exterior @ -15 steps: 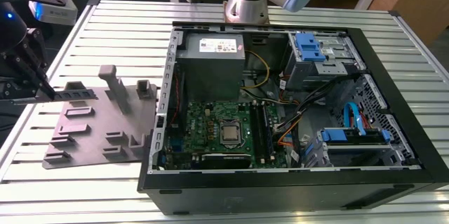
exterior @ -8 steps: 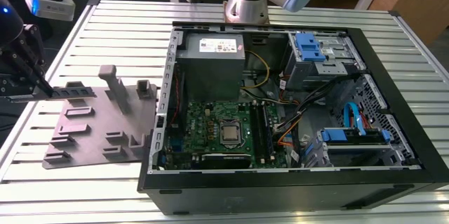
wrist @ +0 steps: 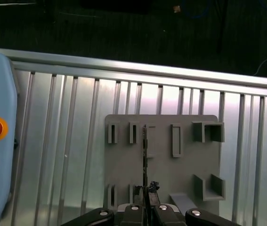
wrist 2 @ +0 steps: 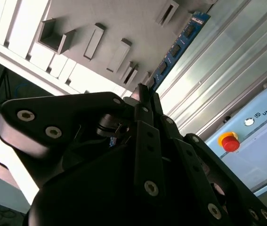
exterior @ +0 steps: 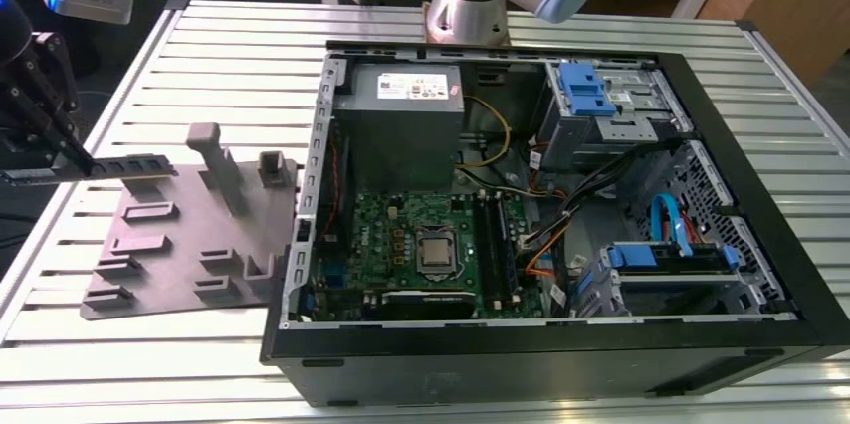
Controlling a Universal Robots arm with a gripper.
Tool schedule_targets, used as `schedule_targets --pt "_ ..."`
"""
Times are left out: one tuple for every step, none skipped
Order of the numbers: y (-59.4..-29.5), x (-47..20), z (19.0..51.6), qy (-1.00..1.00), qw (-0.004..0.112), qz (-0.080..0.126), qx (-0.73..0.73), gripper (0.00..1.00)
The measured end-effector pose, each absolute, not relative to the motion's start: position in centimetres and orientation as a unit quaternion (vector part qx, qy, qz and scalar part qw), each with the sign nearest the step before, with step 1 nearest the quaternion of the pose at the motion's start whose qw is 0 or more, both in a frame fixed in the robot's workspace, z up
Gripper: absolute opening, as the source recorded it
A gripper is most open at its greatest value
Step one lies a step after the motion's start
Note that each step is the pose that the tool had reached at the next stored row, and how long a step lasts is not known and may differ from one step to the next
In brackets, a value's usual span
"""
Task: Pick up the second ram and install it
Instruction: 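Pick up the second ram and move it above second insertion slot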
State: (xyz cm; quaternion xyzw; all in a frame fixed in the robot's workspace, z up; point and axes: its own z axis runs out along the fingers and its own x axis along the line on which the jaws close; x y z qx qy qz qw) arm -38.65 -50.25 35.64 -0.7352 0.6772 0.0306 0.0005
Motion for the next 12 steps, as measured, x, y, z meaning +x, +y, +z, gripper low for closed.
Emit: schedule_targets --pt "-50.2 -38.6 35.8 0.677 0.001 0.031 -0.735 0.11" --pt "-50.2 -38.7 36.0 0.677 0.001 0.031 -0.735 0.11" --pt "-50.2 -38.6 36.2 0.677 0.001 0.031 -0.735 0.11" --pt "-50.2 -38.6 36.4 0.677 0.001 0.031 -0.735 0.11" --pt "-50.2 -38.6 36.5 0.677 0.001 0.031 -0.735 0.11" --pt "-50.2 -38.6 36.8 0.677 0.001 0.032 -0.735 0.11" --pt "-50.2 -38.6 37.0 0.677 0.002 0.032 -0.735 0.11" --pt "-50.2 -38.6 37.2 0.677 0.002 0.032 -0.735 0.11" --pt "-50.2 -38.6 37.4 0.677 0.002 0.032 -0.735 0.11" --pt "-50.2 -38.7 37.7 0.677 0.002 0.032 -0.735 0.11" --pt "-50.2 -38.7 37.9 0.677 0.002 0.032 -0.735 0.11" --pt "-50.2 -38.6 38.2 0.677 0.002 0.032 -0.735 0.11"
